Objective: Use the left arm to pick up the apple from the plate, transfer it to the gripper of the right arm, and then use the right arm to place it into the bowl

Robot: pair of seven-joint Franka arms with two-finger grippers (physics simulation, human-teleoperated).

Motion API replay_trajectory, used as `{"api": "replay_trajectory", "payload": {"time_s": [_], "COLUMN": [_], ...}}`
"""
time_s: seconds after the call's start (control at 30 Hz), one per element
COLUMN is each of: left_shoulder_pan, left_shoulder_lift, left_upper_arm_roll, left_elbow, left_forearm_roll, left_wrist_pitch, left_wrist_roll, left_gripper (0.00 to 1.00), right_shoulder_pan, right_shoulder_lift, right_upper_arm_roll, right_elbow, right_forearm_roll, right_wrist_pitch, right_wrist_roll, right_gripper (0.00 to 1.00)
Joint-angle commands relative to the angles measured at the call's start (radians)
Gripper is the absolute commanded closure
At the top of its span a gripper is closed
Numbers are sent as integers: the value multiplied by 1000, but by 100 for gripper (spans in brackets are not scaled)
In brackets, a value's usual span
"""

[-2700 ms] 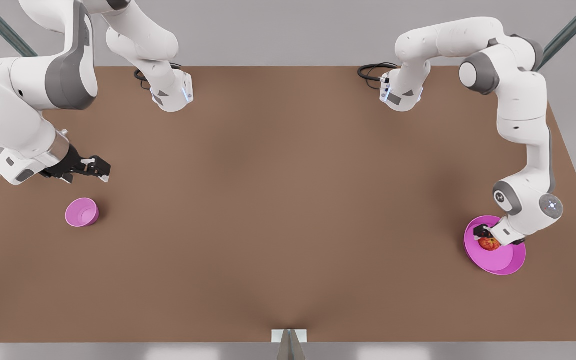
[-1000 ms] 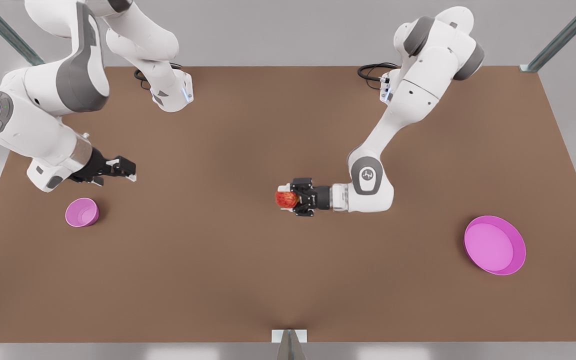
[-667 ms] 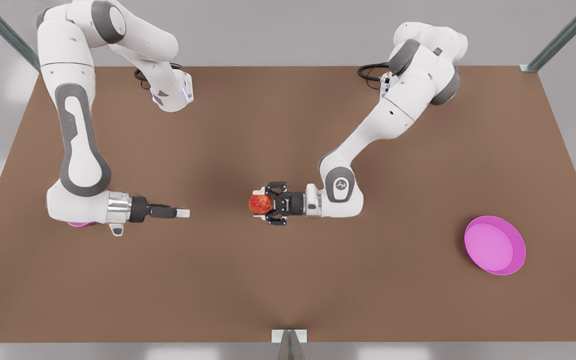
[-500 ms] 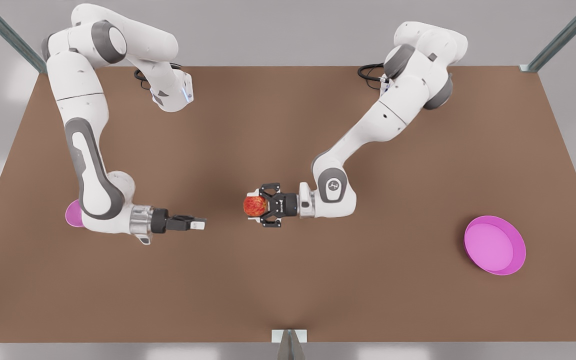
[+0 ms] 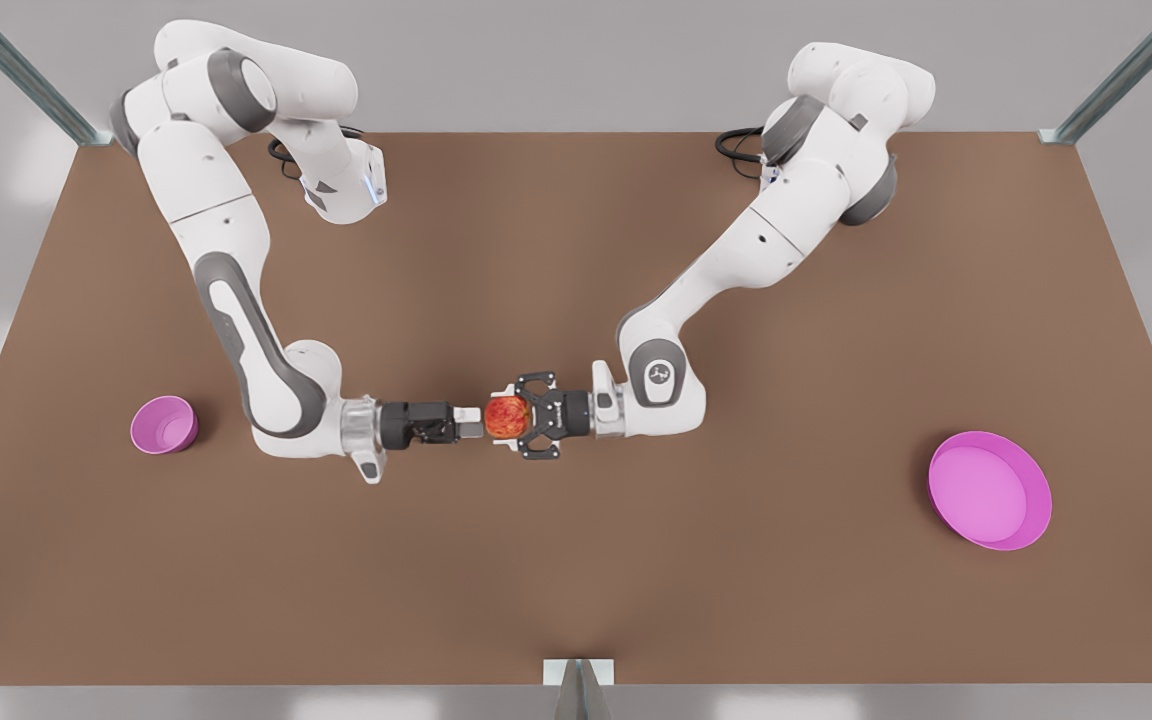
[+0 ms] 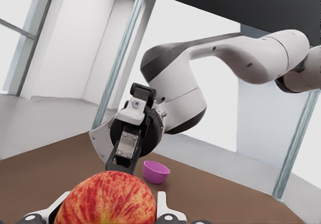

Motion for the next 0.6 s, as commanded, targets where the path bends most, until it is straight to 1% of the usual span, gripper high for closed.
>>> {"api": "replay_trajectory", "payload": {"time_s": [0.0,0.2,0.3,0.4,0.53,0.57], "left_shoulder_pan": [-2,-2,-2,-6,-6,-6], "left_shoulder_lift": [6,6,7,7,7,7], "left_upper_arm_roll": [-3,-3,-3,-3,-3,-3], "left_elbow": [9,9,9,9,9,9], "left_forearm_roll": [2,2,2,2,2,2], "left_wrist_pitch": [8,10,10,13,13,13], "left_wrist_roll": [200,200,200,200,200,200], "left_gripper": [20,20,20,20,20,20], "right_shoulder_pan": [-3,-3,-5,-13,-3,7], "right_shoulder_lift": [2,13,18,18,21,21], "right_upper_arm_roll": [0,-1,0,26,28,31], "right_elbow": [1,1,-35,-47,-44,-45], "right_forearm_roll": [1,4,3,4,6,47], "right_wrist_pitch": [50,64,47,52,60,58], "right_wrist_roll": [-381,-416,-418,-424,-424,-430], "right_gripper": [0,0,0,0,0,0]}}
